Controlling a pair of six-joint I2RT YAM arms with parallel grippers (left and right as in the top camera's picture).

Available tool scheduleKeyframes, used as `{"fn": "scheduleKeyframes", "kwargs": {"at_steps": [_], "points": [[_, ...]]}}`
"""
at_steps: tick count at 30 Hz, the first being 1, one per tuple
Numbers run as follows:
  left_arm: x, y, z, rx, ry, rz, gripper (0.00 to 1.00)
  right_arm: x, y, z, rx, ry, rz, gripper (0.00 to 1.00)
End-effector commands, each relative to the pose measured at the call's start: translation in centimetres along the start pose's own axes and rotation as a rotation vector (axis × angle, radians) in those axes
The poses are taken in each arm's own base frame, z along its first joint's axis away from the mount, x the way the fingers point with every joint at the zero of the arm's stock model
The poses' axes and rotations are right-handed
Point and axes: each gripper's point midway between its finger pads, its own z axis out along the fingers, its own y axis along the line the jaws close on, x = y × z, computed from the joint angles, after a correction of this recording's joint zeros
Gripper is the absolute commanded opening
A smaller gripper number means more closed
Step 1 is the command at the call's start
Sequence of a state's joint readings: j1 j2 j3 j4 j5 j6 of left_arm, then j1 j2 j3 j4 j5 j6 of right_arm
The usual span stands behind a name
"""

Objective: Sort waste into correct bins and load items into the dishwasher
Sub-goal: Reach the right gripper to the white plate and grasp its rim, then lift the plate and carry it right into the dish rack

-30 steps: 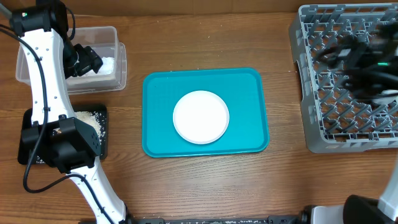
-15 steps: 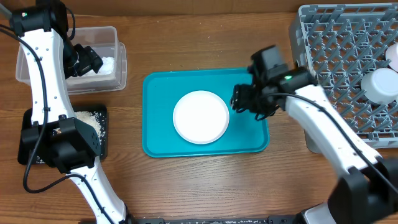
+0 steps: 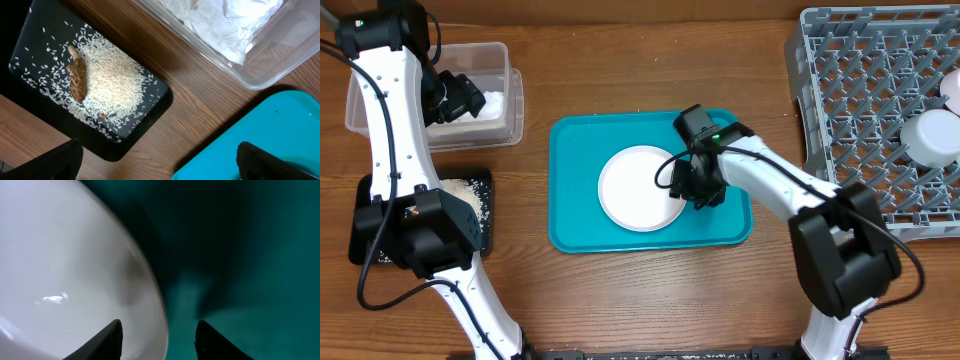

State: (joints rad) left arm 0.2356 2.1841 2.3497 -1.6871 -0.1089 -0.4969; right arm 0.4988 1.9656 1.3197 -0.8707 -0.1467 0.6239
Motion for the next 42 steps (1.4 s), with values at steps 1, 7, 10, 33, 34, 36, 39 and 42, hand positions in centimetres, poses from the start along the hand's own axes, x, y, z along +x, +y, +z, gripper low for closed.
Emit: {"fn": "scheduleKeyframes", "kwargs": {"at_steps": [1, 7, 10, 33, 34, 36, 39, 42], "points": [[0.0, 0.1, -0.9, 0.009, -0.021, 0.009, 1.00, -0.2, -0.8, 1.2, 0.053, -0.013, 0.057, 0.49], [0.0, 0.1, -0.9, 0.009, -0.021, 0.009, 0.99, 0.0, -0.7, 1.3, 0.054, 0.000, 0.055, 0.20], [0.0, 0.1, -0.9, 0.009, -0.021, 0.009, 1.00, -0.2, -0.2, 0.0, 0.044, 0.012, 0.063, 0.04], [0.0, 0.1, -0.9, 0.009, -0.021, 0.009, 1.00, -16.1, -26.9, -33.8, 0.584, -0.779, 0.652, 0.04], [0.0, 0.1, -0.9, 0.009, -0.021, 0.009, 1.00, -16.3, -27.6, -34.0, 0.587, -0.791, 0.671, 0.04], [0.0, 0.1, -0.9, 0.009, -0.021, 0.009, 1.00, -17.1, -28.8, -34.2, 0.597, -0.816, 0.674, 0.04], [0.0, 0.1, -0.9, 0.009, -0.021, 0.009, 1.00, -19.0, -29.4, -34.0, 0.616, -0.841, 0.604, 0.04], [0.0, 0.1, -0.9, 0.009, -0.021, 0.009, 1.00, -20.7, -29.4, -32.7, 0.630, -0.845, 0.532, 0.04]]}}
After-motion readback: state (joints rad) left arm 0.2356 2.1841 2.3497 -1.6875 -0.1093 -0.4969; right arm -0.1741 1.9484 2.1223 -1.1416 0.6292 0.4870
